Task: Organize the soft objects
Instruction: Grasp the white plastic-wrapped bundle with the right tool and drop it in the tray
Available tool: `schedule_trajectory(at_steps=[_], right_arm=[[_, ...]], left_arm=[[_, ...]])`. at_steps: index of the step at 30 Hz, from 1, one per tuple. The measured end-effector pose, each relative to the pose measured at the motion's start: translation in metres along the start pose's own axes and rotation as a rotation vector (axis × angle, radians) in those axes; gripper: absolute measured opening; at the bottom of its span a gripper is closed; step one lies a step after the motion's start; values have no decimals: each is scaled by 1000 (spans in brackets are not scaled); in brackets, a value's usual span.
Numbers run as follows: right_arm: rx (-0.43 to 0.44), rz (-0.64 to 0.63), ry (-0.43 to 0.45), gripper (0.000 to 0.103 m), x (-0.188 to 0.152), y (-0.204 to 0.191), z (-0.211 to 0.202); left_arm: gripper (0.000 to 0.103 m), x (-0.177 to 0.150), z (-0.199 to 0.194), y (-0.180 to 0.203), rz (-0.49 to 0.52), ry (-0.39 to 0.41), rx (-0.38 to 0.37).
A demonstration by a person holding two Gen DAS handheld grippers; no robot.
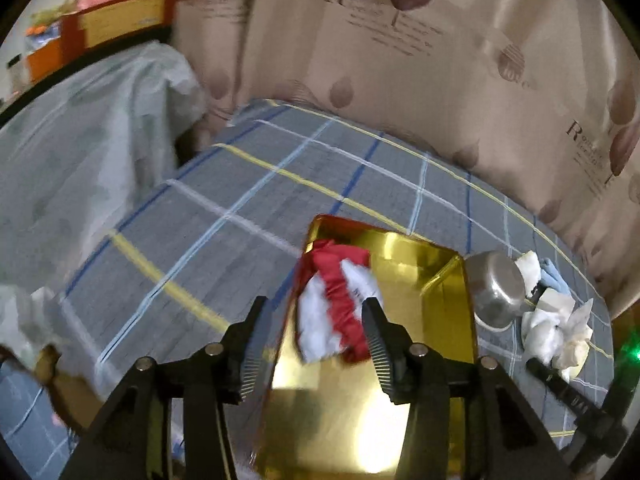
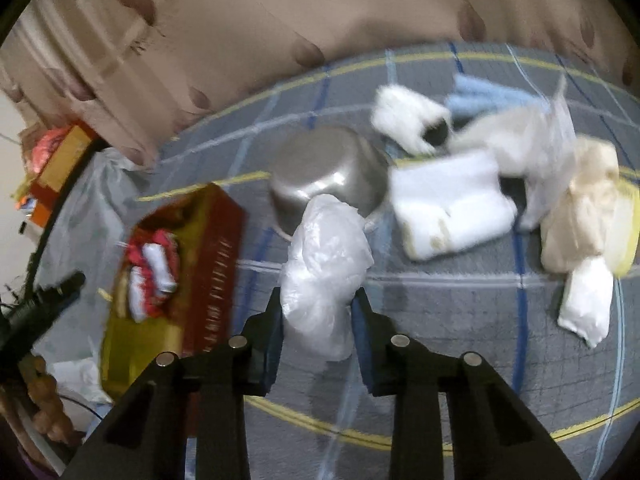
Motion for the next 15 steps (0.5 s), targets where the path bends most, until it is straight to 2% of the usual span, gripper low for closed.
schedule_trajectory(at_steps=[5,11,15], right_arm=[[77,-65,-4,29,14,-48,-4],[140,-179,-63,29,19,-113,20],[148,-256,-139,29,18,-143,55]], left_arm=[[49,-25,-22,-19,-8,-1,41],[49,-48,-45,-35,6,-2,96],[49,-66,-70,-51,-86,-42,66]])
Point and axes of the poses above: each gripper's, at about its wrist camera, not at the fingertips, and z roughly the way its jaws point, y to its right, x to its top, the point moved 10 cm from there along z, roughly the way its jaws point, and after that the axes turned 15 degrees about x, right-handed, at the moved point
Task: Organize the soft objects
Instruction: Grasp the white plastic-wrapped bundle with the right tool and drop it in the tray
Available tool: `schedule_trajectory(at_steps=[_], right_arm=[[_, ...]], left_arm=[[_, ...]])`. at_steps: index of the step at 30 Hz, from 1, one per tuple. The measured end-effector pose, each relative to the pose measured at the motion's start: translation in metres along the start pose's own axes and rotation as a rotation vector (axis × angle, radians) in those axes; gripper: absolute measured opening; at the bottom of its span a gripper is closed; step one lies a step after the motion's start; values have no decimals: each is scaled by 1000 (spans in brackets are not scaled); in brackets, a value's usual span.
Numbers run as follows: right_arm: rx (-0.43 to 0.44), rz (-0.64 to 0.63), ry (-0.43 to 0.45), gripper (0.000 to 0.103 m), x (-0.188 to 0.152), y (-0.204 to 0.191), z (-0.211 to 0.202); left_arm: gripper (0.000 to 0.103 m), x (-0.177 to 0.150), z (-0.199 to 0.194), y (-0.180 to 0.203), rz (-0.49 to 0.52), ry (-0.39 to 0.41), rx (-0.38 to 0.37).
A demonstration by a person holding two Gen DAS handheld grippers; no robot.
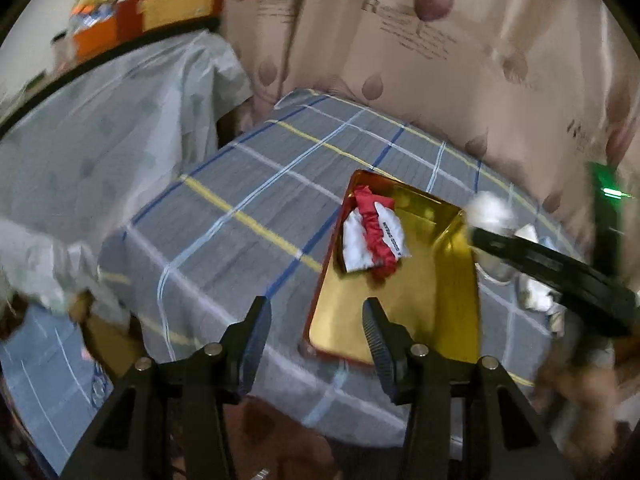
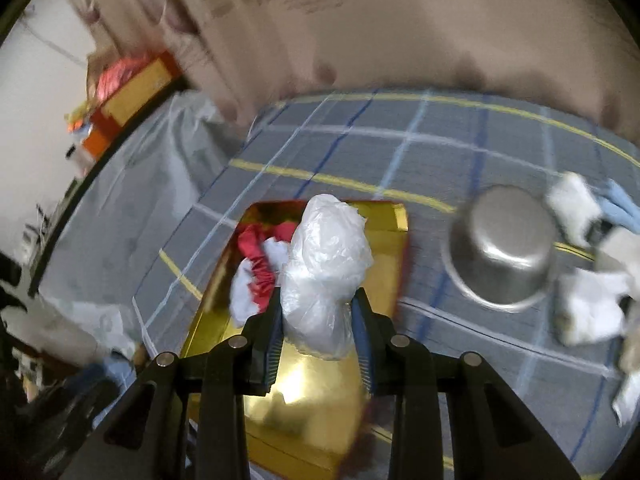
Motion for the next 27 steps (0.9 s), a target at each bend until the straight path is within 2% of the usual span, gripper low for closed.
schedule_trajectory(at_steps=[3,5,9,12,24,27], right_arm=[[-3,-21,-71,29,1,-3,31],[-9,-27,-97,29,2,-3,45],[-28,-35,-156,29,0,1,69],[-48,-44,-190,29,-2,6,80],[-110,-66,-251,29,-3,21,109],[-111,-78,-256,34,-3,21,112]], left_arm=[[48,-16,-11,-17,-86,-1,15],[48,-23,-12,-22,-109,20,28],[48,-24,2,-22,-40,52,127],[49,-24,8,-23,-8,82,159],[49,-27,31,-36,-6,40,181],[49,-29,33,-35,3,42,191]])
Point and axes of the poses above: each gripper's, at about its wrist camera, not at the fingertips, and z roughly the way its jaws point, y to its right, x to its top, the point moved 10 cm from there along z, roughly the way its jaws point, and after that the axes turned 15 degrees about x, right-handed, at the moved point
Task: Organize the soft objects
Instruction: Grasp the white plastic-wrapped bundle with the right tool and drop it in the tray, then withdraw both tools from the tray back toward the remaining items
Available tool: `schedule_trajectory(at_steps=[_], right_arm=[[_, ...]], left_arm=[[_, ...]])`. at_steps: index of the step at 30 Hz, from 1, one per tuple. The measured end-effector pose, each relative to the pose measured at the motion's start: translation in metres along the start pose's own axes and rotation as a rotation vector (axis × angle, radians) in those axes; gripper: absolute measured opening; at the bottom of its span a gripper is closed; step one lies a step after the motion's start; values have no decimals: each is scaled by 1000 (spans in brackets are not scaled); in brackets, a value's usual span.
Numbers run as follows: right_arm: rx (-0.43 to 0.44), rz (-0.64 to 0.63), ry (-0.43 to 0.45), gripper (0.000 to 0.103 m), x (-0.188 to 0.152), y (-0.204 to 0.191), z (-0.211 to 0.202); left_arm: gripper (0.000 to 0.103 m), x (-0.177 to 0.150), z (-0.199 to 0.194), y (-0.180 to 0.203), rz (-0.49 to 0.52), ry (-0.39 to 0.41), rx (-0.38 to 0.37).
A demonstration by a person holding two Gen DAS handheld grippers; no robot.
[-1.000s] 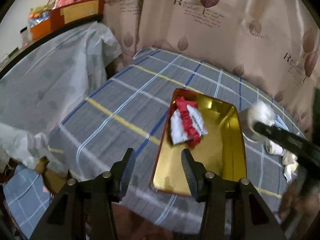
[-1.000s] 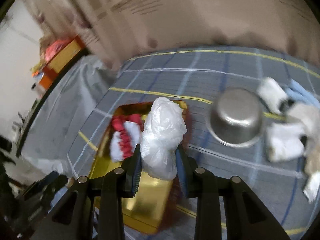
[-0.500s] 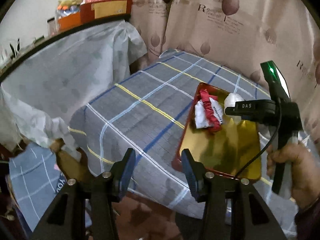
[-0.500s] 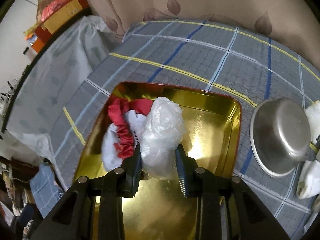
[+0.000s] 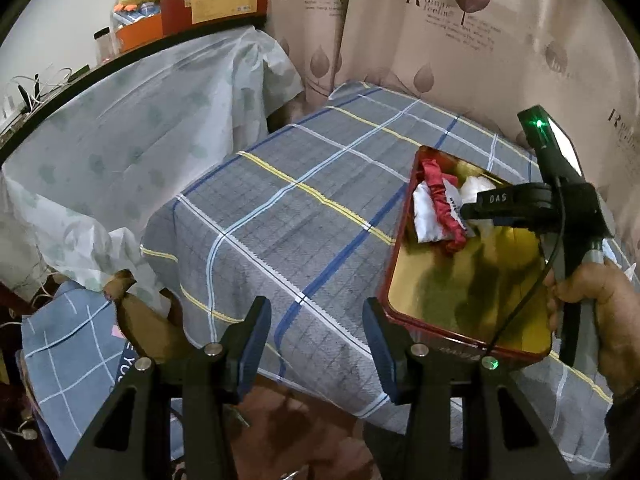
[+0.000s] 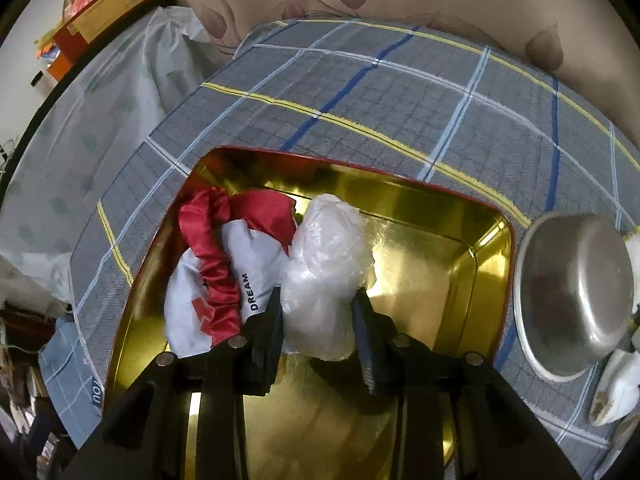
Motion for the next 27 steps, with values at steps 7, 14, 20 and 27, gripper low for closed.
schedule_trajectory(at_steps=[7,14,20,27], right_arm=[[-33,-66,66,79,10,-11,-12],[-70,-126,242,79,11,-21,-60],[-102,-121,505,95,-38,2,-153],[-436,11,591,96,-171,133,-259]], left_arm=[[49,-4,4,3,20,-5,10],[49,-7,4,5,37,-3,22],[49,-6,-6,9,77,60,57],[49,-6,-43,35,166,162,12]])
Point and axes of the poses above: each gripper's, at about its wrist camera, not at the fingertips, and z roughly the way its jaws point, y to its right, x to its top, the point moved 10 cm from there along z, roughly the way its jaws point, and after that the axes turned 15 degrees about x, right-handed, at the moved point
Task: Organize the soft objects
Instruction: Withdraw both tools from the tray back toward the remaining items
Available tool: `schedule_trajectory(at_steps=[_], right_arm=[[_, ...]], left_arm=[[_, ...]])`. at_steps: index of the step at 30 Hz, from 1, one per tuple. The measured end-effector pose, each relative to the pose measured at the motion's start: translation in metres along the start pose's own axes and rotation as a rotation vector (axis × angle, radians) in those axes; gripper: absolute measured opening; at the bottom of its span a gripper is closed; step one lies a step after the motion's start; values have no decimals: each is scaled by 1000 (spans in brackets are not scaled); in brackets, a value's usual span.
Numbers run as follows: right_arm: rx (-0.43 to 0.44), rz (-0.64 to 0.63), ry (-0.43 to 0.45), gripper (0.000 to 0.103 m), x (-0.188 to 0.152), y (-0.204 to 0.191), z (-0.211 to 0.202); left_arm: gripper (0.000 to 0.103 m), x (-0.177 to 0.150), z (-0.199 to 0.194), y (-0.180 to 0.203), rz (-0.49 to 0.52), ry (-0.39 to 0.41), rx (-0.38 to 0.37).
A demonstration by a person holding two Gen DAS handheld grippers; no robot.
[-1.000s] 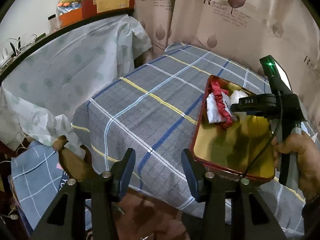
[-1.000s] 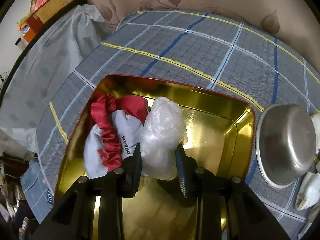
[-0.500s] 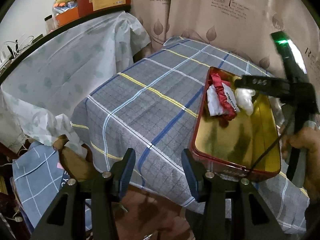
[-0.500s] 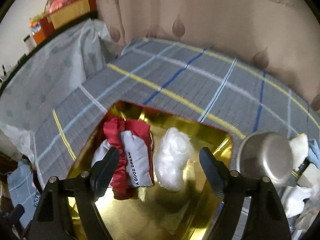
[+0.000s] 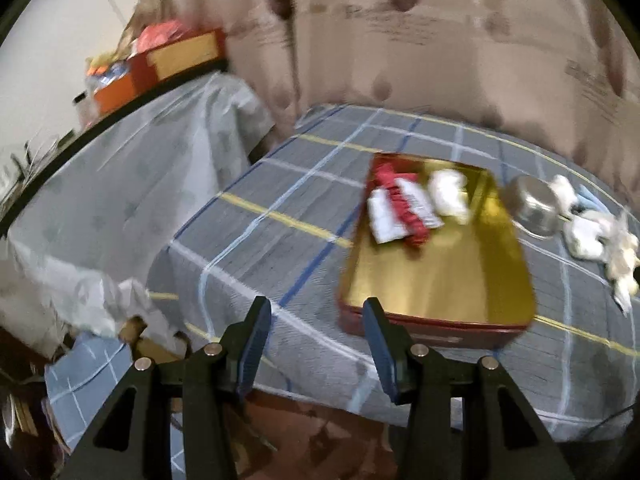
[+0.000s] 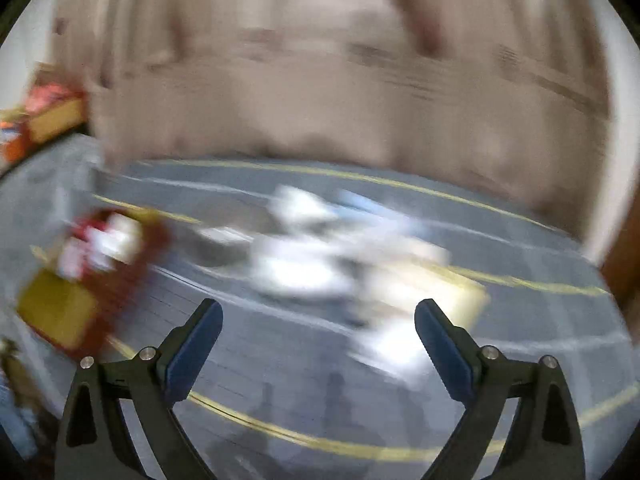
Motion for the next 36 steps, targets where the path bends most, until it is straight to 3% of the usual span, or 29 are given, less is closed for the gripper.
schedule_trajectory(at_steps=[4,9,12,16,21,25,30,36], right_arm=[[-201,47,-71,96,-42,106,-31],[-349,96,-140,96,-79,196,-44],[-352,167,-171,96,-97,226,-41],[-288,205,-144,96,-95,222,-41],[-261,127,-135,96,-90,202,-40],[-226,148,-108,96,-89,200,-46],[-200,152,-97,96,-84,202,-40],[-164,144,-104,96,-84,198,-37]], left_arm=[[49,-3,-26,38,73,17,-113],[49,-7,-57,107,185,-37,-312],[50,-6,-79,162,254,-79,-494],[52,-1,-88,239,287,-163,-673],[52,23,-66,316,251,-217,-737],[52,40,-41,351,220,-237,-744],[52,50,-9,378,215,-278,-696],[52,51,8,400,209,-323,-713]])
Point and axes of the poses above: each gripper's, at about its wrist camera, not at the fingertips, and z roughly the way its jaws point, y to its right, x to its top, the point moved 10 cm from there along z, roughly the way its jaws point, and after that the axes turned 15 degrees about x, right-handed, at the moved point
